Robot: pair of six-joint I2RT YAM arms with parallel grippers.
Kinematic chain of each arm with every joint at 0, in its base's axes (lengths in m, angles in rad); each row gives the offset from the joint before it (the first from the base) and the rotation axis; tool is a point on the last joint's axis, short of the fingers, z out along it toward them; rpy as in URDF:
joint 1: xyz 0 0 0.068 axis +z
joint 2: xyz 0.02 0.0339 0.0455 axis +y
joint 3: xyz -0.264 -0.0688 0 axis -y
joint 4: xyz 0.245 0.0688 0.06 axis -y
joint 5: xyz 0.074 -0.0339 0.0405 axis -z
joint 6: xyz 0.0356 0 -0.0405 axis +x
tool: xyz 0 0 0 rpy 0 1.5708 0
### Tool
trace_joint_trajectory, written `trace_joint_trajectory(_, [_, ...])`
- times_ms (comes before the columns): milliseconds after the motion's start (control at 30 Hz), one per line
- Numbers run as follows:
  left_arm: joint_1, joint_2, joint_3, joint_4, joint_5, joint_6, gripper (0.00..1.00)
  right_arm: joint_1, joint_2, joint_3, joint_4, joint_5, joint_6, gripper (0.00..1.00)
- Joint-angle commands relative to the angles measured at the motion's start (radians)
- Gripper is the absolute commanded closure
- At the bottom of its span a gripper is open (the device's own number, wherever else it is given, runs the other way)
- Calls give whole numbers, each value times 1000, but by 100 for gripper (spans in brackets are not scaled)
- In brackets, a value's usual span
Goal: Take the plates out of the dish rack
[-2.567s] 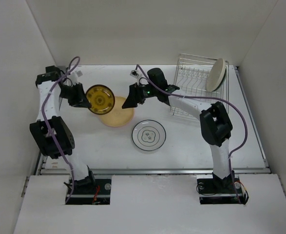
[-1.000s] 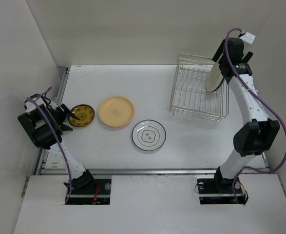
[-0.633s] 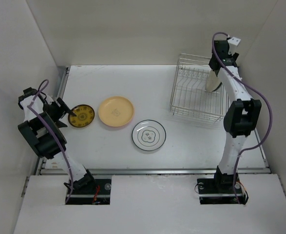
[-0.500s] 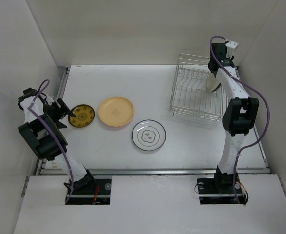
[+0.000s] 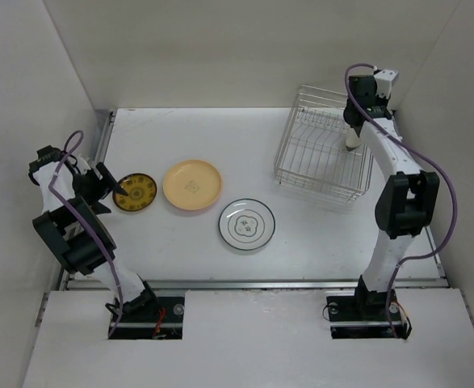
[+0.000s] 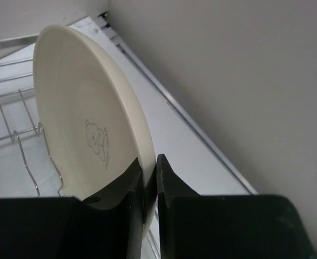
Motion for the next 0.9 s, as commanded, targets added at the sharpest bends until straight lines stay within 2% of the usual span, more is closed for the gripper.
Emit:
trace_joint_trajectory(0, [-14, -36, -6, -22, 27, 28, 29, 24, -169, 10, 165, 115, -55, 100])
trace_joint_trajectory(133, [-14, -54, -6, -22, 27, 28, 27, 73, -250, 19, 219, 147, -130, 100])
trace_joint_trajectory(200, [-14, -64, -15, -22, 27, 28, 27, 110, -304, 10, 246, 117, -165, 100])
trace_joint_trajectory(333, [-14, -74, -15, -22, 27, 28, 27, 237, -371, -66, 265, -171, -175, 100])
trace_joint_trajectory(367, [-14, -85, -15, -22, 27, 28, 27, 291, -371, -76, 265, -357, -175, 100])
trace_joint_trajectory(433, [-14, -85, -25, -22, 15, 28, 27, 345, -332, -76, 231, -547, -158, 100])
trace_joint_trajectory(467, [-14, -97, -26, -22, 4, 37, 27, 397, -309, -76, 221, -721, -144, 100])
trace_joint_trajectory(600, [-14, -97, -26, -22, -5, 37, 27, 521, -140, -22, 230, -1056, -106, 100])
trace_joint_trajectory(633, [-14, -97, -26, -22, -5, 37, 27, 546, -53, 36, 230, -1092, -93, 100])
trace_joint_trajectory(733, [-14, -97, -35, -22, -14, 37, 27, 618, 69, 142, 205, -1184, -60, 100])
trace_joint_trajectory(867, [-14, -97, -35, -22, -14, 47, 27, 627, 182, 157, 273, -1210, 22, 100])
